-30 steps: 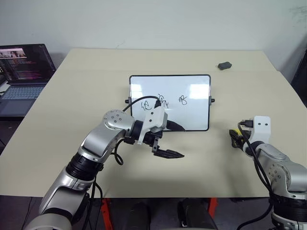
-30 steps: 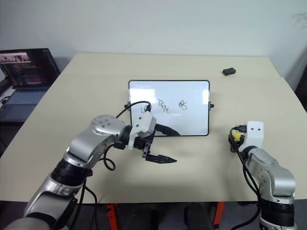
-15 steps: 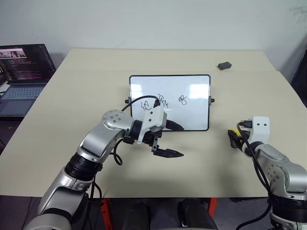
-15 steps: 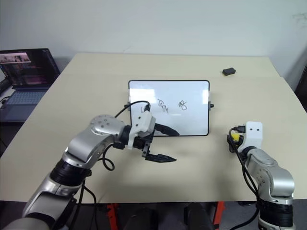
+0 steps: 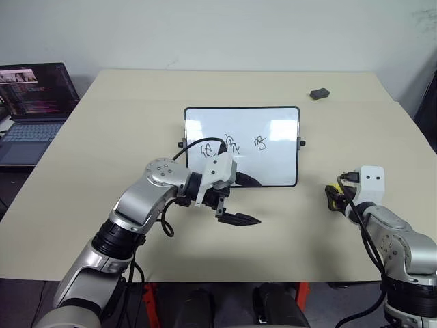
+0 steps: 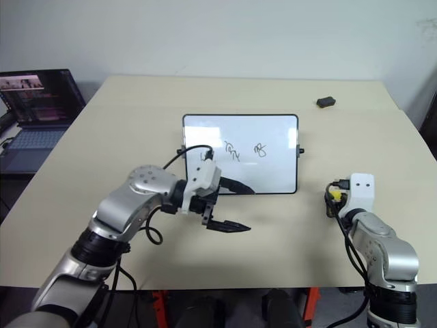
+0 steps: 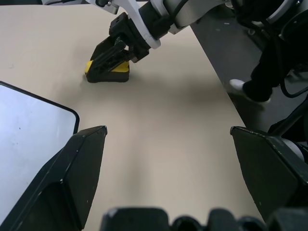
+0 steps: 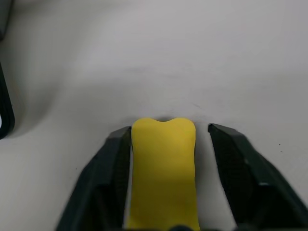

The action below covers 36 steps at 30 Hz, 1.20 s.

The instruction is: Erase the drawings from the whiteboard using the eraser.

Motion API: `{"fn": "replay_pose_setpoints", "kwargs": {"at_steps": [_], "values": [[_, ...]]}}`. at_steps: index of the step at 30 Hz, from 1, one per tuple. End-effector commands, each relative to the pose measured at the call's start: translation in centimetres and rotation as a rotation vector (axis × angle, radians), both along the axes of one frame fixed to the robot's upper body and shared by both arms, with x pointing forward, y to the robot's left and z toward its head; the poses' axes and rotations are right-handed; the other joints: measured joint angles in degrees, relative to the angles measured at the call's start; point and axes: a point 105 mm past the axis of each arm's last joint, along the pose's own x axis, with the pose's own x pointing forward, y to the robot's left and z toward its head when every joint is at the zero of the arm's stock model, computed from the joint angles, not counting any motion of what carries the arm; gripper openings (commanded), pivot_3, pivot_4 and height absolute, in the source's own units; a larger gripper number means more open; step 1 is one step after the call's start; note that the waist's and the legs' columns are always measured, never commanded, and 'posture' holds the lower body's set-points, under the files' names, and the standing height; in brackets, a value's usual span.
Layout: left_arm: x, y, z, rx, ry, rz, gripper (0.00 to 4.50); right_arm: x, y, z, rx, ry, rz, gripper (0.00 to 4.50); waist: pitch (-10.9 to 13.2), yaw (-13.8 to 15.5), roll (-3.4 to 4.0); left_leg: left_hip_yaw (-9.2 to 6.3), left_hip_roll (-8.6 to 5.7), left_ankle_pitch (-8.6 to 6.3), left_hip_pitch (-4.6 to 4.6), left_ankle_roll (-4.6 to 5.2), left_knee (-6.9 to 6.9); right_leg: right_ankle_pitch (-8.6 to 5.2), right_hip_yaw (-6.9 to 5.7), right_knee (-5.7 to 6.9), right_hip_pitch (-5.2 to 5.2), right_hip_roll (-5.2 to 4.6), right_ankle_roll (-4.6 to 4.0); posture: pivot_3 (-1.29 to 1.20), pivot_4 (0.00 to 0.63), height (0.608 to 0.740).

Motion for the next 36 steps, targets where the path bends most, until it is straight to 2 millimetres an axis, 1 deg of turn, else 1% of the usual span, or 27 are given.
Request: {"fn": "replay_pose_setpoints", "kwargs": {"at_steps": [1,2,5,12,15,16,18,19,21,23,25,26,28,30,32,36], "values": [[-0.2,0.2,1.1,-0.021,-0.047,0.004,4.5,0.2,0.0,1.3,-0.009,-0.06,0.005,1.19,0.0,0.0,0.0,0.0,0.0,0.0,0.0,0.0,0.0,0.0,0.01,0.0,0.0,0.0,0.0,0.0,0.15,0.74],[-0.2,0.2,1.0,-0.021,-0.047,0.005,4.5,0.2,0.0,1.3,-0.01,-0.06,0.005,1.07,0.0,0.0,0.0,0.01,0.0,0.0,0.0,0.0,0.0,0.0,0.01,0.0,0.0,0.0,0.0,0.0,0.15,0.74],[-0.2,0.3,1.0,-0.021,-0.046,0.007,4.5,0.3,0.0,1.3,-0.009,-0.061,0.007,1.0,0.0,0.0,0.0,0.0,0.0,0.0,0.0,0.0,0.0,0.0,0.01,0.0,0.0,0.0,0.0,0.0,0.15,0.74],[-0.1,0.6,1.0,-0.028,-0.043,0.035,4.5,0.3,0.2,1.6,0.0,-0.076,0.015,0.99,0.0,0.0,0.0,0.01,0.01,0.0,0.01,0.0,0.0,0.0,0.01,0.01,0.0,-0.02,-0.01,0.0,0.15,0.74],[-0.1,1.2,1.0,-0.037,-0.033,0.081,4.5,0.2,1.0,3.5,-0.012,-0.162,0.067,0.99,0.0,-0.1,0.02,0.0,0.01,0.0,0.02,0.0,0.0,0.01,0.01,0.01,0.0,-0.02,-0.01,0.0,0.15,0.74],[-0.2,1.6,1.1,-0.045,-0.025,0.11,4.5,0.0,1.5,4.5,-0.028,-0.209,0.112,0.99,0.0,-0.1,0.02,0.02,0.02,0.0,0.02,0.0,0.0,0.0,0.03,0.02,0.0,-0.03,-0.01,0.0,0.15,0.74],[-0.1,2.7,1.1,-0.046,-0.022,0.198,4.5,-0.7,3.1,6.9,-0.121,-0.312,0.23,0.99,0.0,-0.1,0.06,0.01,0.03,0.0,0.01,0.0,-0.01,0.0,0.02,0.02,-0.04,-0.03,0.0,0.0,0.15,0.74],[0.0,3.2,1.2,-0.05,-0.02,0.248,4.5,-1.0,3.9,7.7,-0.165,-0.354,0.275,0.99,0.0,-0.1,0.06,-0.01,0.03,0.0,0.0,0.0,-0.02,-0.01,0.01,0.02,-0.05,-0.04,0.02,0.0,0.15,0.74],[0.7,4.0,1.6,-0.071,-0.018,0.354,4.5,-1.2,5.2,9.1,-0.219,-0.432,0.339,0.99,0.0,-0.1,0.06,-0.03,0.05,-0.01,0.0,0.0,-0.03,-0.05,-0.01,0.01,-0.05,-0.03,0.08,0.0,0.15,0.74],[1.9,4.7,2.2,-0.1,-0.033,0.478,4.5,-1.0,6.3,10.3,-0.26,-0.507,0.378,0.99,0.0,0.0,0.04,-0.09,0.05,0.0,0.01,0.0,0.02,-0.15,-0.07,0.03,-0.02,-0.04,0.26,0.0,0.15,0.74],[2.6,5.0,2.7,-0.13,-0.034,0.555,4.5,-0.4,7.5,11.4,-0.269,-0.584,0.405,0.99,0.0,0.0,0.04,-0.07,0.02,0.0,0.07,-0.01,0.05,-0.15,-0.06,0.04,0.05,-0.06,0.28,0.0,0.15,0.74],[2.7,5.1,2.7,-0.127,-0.034,0.568,4.5,0.0,8.3,11.9,-0.283,-0.625,0.429,0.99,0.1,0.0,0.02,-0.06,0.0,0.0,0.07,-0.01,0.06,-0.14,-0.05,0.05,0.05,-0.08,0.29,0.0,0.15,0.74],[2.6,5.4,2.4,-0.089,-0.037,0.574,4.5,1.2,9.8,12.9,-0.298,-0.704,0.455,0.99,0.1,-0.2,0.01,-0.03,0.0,0.01,0.1,-0.02,0.07,-0.13,-0.03,0.06,0.05,-0.08,0.3,0.0,0.15,0.74],[2.8,5.7,2.0,-0.061,-0.044,0.593,4.5,2.4,11.3,13.4,-0.317,-0.765,0.481,0.99,0.1,-0.4,0.0,0.02,0.01,0.01,0.17,-0.02,0.06,-0.11,0.02,0.12,0.05,-0.08,0.26,0.0,0.15,0.74],[3.1,6.0,2.0,-0.043,-0.053,0.615,4.5,3.6,12.4,13.7,-0.335,-0.812,0.498,0.99,0.1,-0.3,0.0,-0.01,0.02,0.01,0.17,-0.03,0.03,0.01,-0.02,0.14,0.04,-0.07,0.03,0.0,0.15,0.74],[3.7,6.5,1.9,-0.015,-0.061,0.672,4.5,6.0,14.0,13.8,-0.372,-0.865,0.517,0.98,0.1,-0.1,0.0,0.0,0.0,0.01,0.12,-0.03,0.03,0.04,-0.02,0.14,0.0,-0.11,-0.04,0.0,0.15,0.74]]}}
